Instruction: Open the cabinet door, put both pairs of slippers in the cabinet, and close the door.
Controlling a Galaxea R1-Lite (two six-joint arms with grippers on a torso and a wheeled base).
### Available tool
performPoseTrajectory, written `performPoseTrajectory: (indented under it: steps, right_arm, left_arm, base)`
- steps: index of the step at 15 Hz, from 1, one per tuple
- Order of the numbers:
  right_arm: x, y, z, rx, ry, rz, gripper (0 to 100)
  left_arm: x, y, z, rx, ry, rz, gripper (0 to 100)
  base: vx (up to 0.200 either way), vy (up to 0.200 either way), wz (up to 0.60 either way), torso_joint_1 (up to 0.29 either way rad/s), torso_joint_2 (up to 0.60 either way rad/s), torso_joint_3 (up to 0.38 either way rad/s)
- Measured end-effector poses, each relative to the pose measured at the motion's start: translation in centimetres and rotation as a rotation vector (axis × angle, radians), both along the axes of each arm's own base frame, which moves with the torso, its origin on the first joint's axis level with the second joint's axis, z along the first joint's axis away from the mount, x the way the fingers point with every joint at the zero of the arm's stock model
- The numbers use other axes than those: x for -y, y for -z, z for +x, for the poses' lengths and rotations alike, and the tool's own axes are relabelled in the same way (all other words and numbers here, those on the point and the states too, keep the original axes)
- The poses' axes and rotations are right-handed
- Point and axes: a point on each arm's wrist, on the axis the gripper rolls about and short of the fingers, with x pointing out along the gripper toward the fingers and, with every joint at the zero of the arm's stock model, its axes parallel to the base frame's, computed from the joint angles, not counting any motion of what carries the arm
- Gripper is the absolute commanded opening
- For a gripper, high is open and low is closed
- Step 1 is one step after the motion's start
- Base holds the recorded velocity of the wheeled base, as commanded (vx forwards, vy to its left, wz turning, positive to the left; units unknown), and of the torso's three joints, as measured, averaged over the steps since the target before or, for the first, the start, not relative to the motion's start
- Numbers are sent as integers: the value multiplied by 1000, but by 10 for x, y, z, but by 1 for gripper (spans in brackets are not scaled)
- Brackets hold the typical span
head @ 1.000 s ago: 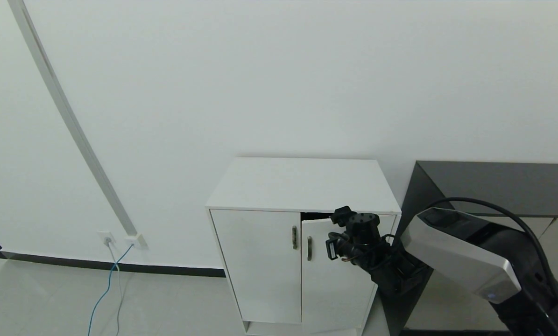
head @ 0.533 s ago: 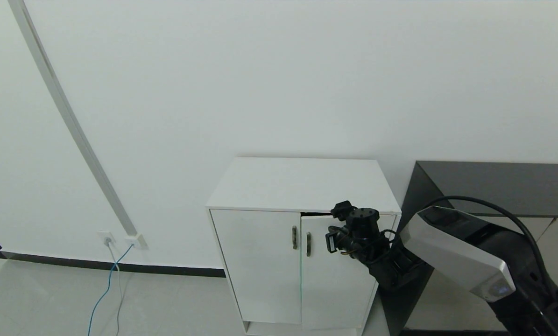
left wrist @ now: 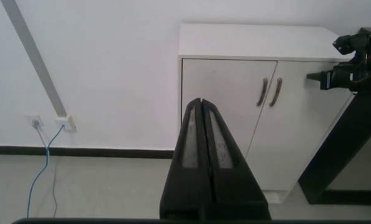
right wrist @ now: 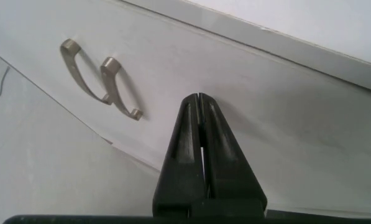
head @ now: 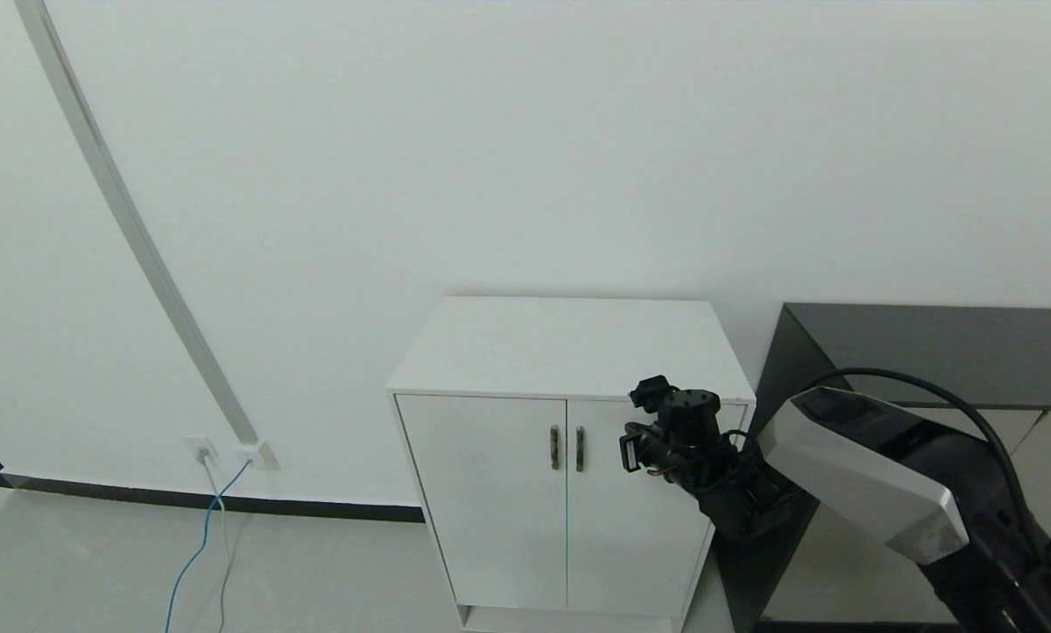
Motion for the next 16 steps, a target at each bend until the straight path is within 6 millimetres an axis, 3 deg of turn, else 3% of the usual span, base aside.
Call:
performPoseTrajectory:
  steps: [16]
  right_arm:
    - [0,5,6,8,6,-1,0]
  left_arm:
    - [0,0,0,-1,0,0,0]
  base:
    - [0,0,0,0,0,0]
